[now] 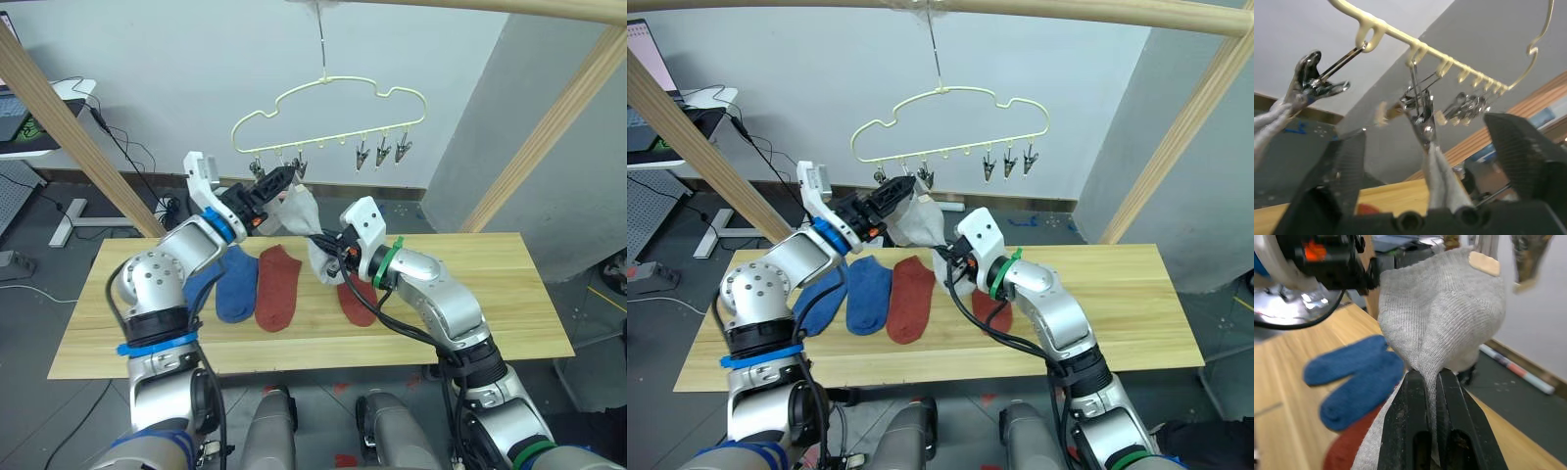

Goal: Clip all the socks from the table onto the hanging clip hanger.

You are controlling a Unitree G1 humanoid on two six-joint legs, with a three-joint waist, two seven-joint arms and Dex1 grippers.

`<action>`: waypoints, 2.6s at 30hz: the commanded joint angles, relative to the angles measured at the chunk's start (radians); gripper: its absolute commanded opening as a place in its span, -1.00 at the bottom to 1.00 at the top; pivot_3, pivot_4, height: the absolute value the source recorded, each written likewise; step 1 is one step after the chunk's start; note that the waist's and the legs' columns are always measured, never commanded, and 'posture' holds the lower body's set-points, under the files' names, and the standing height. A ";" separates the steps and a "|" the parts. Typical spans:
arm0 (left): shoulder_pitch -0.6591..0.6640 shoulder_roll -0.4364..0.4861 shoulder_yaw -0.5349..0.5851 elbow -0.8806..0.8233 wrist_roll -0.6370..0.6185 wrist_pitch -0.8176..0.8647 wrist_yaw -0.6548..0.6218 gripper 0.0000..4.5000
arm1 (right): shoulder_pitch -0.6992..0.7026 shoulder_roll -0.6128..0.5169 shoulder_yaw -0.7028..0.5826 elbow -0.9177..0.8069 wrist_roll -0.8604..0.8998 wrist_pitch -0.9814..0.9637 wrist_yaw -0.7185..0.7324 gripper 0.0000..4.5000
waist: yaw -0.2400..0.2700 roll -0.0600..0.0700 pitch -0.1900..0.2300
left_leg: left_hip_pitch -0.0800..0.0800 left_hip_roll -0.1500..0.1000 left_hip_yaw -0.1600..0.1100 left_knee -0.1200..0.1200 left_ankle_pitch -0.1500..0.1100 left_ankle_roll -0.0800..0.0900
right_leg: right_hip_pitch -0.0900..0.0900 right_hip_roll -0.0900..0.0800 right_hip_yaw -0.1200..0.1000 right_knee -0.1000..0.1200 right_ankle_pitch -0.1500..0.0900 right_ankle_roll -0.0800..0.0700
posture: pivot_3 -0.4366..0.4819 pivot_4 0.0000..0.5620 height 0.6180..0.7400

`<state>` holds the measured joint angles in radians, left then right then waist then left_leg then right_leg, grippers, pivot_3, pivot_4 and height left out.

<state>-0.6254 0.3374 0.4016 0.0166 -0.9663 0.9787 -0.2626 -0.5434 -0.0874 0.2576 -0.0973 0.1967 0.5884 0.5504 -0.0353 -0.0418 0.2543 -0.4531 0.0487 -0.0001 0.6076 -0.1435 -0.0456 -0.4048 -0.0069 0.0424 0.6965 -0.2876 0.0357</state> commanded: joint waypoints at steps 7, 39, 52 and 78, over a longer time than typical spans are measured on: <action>0.096 0.151 -0.085 -0.199 0.119 -0.090 -0.101 1.00 | 0.035 -0.023 0.006 -0.086 0.089 0.077 0.052 0.49 | 0.012 0.000 0.000 | 0.000 -0.001 0.000 0.000 0.000 0.000 | 0.000 -0.002 0.000 -0.001 0.000 0.000 | 0.03 -0.28 1.00; 0.022 -0.101 -0.408 0.079 0.699 -0.766 -0.121 0.35 | 0.049 -0.327 -0.270 -0.364 0.212 0.158 0.001 1.00 | 0.002 -0.002 -0.009 | -0.001 -0.002 0.002 0.001 0.000 0.000 | 0.001 -0.001 0.001 -0.003 0.000 0.000 | -0.19 -0.44 1.00; -0.042 -0.165 -0.372 0.263 0.764 -0.911 -0.070 0.35 | -0.005 -0.387 -0.284 -0.394 0.330 0.206 0.053 1.00 | 0.000 -0.002 -0.009 | -0.002 -0.002 0.002 0.002 0.000 0.001 | 0.001 -0.001 0.001 -0.002 0.001 0.001 | -0.22 -0.40 1.00; -0.230 -0.218 -0.345 0.596 0.799 -1.079 -0.077 0.35 | -0.037 -0.395 -0.274 -0.385 0.336 0.195 0.007 1.00 | -0.014 -0.002 -0.009 | -0.002 -0.002 0.002 0.003 0.000 0.001 | 0.001 -0.001 0.001 0.000 0.001 0.001 | -0.29 -0.34 1.00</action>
<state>-0.8250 0.1224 0.0525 0.6154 -0.1745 -0.0688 -0.3314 -0.5646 -0.4711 0.0007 -0.4475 0.5297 0.7985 0.5609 -0.0497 -0.0437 0.2452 -0.4547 0.0468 0.0015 0.6103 -0.1432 -0.0448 -0.4043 -0.0074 0.0430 0.6961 -0.2866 0.0371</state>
